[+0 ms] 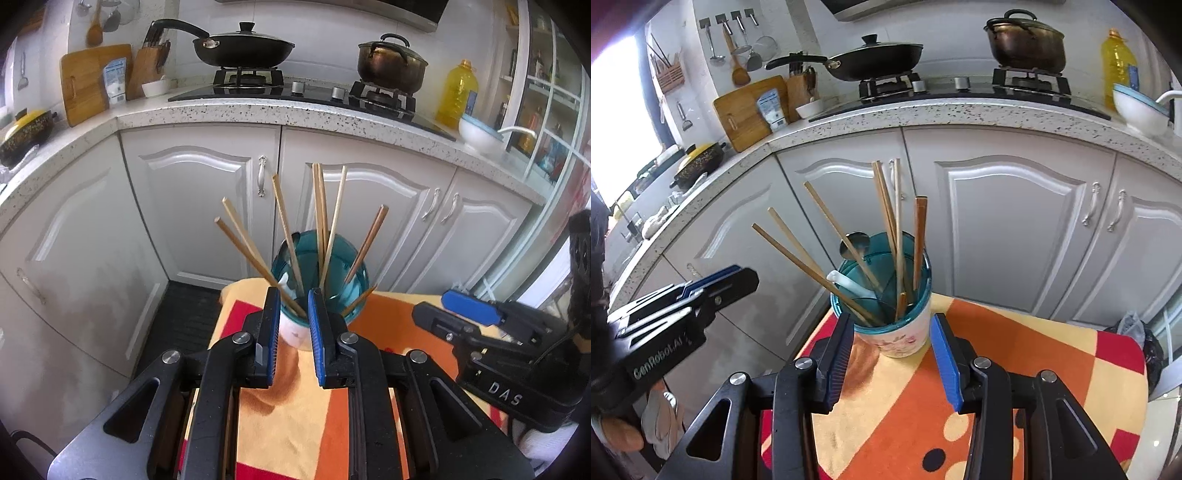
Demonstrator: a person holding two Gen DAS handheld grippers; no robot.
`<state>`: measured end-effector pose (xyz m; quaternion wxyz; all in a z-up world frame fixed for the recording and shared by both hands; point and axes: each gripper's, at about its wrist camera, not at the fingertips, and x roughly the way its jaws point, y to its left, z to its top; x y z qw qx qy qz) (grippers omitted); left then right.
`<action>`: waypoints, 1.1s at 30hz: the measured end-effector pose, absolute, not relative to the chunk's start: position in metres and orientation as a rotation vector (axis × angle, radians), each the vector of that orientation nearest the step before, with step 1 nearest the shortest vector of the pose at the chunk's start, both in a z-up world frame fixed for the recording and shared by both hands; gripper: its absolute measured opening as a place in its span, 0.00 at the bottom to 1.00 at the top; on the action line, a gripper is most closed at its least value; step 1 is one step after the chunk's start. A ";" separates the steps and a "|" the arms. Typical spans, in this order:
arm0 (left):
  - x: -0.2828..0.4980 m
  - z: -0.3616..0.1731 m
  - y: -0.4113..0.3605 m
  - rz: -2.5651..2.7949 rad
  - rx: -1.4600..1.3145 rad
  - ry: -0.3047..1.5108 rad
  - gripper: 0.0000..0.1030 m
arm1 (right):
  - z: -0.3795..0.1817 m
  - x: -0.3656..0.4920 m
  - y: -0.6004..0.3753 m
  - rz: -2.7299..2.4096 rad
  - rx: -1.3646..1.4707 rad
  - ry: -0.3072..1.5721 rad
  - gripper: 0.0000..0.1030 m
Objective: Organize utensils
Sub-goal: 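Withdraw both tools from the cup and hold them open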
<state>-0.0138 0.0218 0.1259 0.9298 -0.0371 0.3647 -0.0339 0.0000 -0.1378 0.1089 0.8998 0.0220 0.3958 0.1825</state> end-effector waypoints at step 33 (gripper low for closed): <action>-0.039 0.137 0.023 0.020 -0.025 0.682 0.15 | 0.122 -0.016 -0.138 0.362 0.026 0.786 0.56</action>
